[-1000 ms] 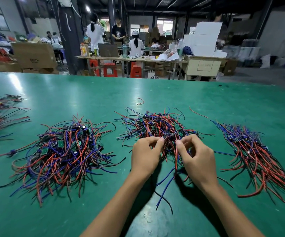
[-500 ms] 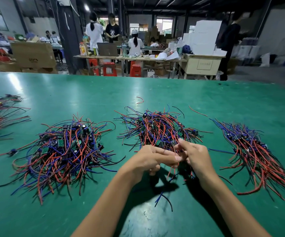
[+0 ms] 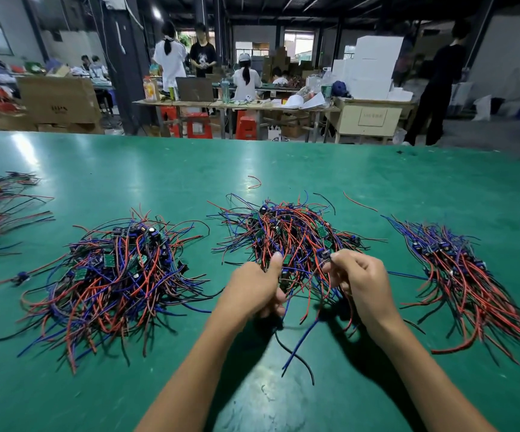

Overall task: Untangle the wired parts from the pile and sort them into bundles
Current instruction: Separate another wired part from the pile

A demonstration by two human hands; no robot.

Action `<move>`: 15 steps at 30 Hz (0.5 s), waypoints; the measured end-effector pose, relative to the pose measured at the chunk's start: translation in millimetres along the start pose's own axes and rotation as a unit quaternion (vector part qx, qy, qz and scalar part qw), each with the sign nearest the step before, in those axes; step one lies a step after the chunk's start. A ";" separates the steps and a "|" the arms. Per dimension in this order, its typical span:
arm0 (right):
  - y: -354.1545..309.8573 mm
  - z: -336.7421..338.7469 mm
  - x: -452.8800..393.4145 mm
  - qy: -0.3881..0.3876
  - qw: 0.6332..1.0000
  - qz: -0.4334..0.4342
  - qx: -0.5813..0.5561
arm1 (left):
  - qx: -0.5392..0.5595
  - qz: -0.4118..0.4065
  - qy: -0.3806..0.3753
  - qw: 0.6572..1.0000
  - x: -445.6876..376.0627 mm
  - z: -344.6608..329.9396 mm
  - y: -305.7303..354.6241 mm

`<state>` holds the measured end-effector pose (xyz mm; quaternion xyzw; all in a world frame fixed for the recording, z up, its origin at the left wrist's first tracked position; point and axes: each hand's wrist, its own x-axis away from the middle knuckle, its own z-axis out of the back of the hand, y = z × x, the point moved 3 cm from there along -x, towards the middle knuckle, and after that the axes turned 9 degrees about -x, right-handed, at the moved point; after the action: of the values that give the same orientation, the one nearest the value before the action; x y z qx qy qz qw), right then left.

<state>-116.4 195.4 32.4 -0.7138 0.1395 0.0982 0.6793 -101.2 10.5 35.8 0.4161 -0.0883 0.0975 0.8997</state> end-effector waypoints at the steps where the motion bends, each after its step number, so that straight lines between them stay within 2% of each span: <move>1: -1.8 -0.7 1.0 -0.010 1.000 0.018 0.002 | -0.086 -0.003 0.109 0.990 0.7 6.0 -0.9; 3: -5.8 -3.5 3.4 -0.024 0.998 0.048 0.011 | -0.207 -0.027 0.332 0.920 8.7 16.7 5.0; 4: -8.1 -5.1 5.0 -0.030 0.998 0.061 0.012 | -0.202 -0.057 0.399 0.893 15.2 20.3 11.4; 5: -10.9 -6.5 7.1 -0.033 0.997 0.074 0.012 | -0.173 -0.096 0.433 0.879 18.5 22.8 15.8; 6: -14.0 -7.5 9.5 -0.035 0.995 0.091 0.017 | -0.139 -0.127 0.431 0.883 17.6 24.3 17.7; 7: -17.0 -8.4 12.3 -0.040 0.992 0.113 0.030 | -0.095 -0.150 0.385 0.906 12.7 23.6 17.8; 9: -21.4 -11.8 18.6 -0.058 0.981 0.166 0.082 | 0.067 -0.166 0.188 0.966 3.1 15.1 19.2; 10: -21.8 -14.1 21.6 -0.068 0.974 0.186 0.109 | 0.159 -0.162 0.087 0.970 3.1 9.4 21.7; 11: -21.3 -17.1 24.4 -0.080 0.968 0.198 0.129 | 0.218 -0.164 0.019 0.962 4.5 5.4 23.9; 13: -18.7 -23.4 28.7 -0.104 0.961 0.204 0.156 | 0.272 -0.189 -0.028 0.943 7.2 4.2 25.8; 15: -14.9 -28.3 31.5 -0.116 0.952 0.208 0.193 | 0.311 -0.205 -0.029 0.927 7.6 9.3 23.3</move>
<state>-83.2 165.6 37.7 -0.5075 0.2213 0.2911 0.7802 -100.3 18.9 60.7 0.6869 0.0080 -0.0788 0.7224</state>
